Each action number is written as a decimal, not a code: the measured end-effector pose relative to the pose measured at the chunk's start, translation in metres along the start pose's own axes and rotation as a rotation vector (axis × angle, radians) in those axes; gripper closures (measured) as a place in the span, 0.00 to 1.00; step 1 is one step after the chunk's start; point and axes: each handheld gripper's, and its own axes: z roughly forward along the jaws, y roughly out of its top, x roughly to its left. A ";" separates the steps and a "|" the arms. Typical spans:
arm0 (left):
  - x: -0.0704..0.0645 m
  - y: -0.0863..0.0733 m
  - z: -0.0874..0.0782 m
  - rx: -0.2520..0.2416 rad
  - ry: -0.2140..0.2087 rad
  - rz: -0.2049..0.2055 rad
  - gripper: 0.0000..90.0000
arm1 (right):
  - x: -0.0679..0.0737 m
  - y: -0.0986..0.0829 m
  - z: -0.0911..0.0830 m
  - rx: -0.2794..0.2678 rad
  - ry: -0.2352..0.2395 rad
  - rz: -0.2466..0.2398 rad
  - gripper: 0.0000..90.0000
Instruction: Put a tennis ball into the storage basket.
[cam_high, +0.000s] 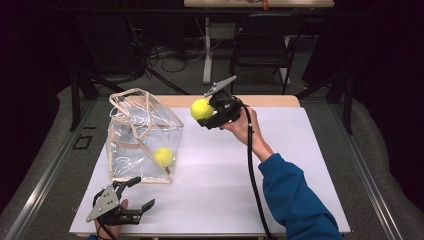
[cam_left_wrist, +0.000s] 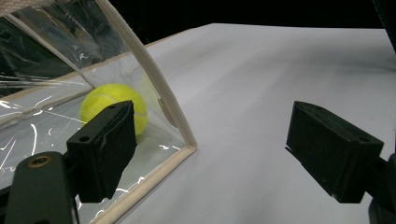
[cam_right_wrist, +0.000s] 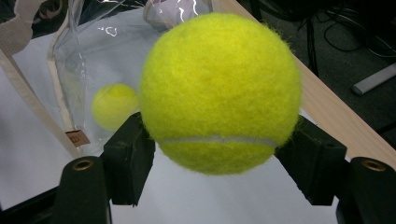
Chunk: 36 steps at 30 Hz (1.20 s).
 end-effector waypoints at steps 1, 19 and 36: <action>0.000 0.000 0.000 0.000 0.000 0.000 0.18 | 0.000 0.000 0.000 -0.001 0.000 -0.003 0.34; 0.000 0.000 0.000 0.000 0.004 0.002 0.18 | 0.001 0.008 0.002 -0.003 -0.002 -0.008 0.34; 0.000 0.000 0.000 -0.002 0.000 -0.001 0.18 | 0.002 0.017 0.005 -0.019 0.009 -0.012 0.34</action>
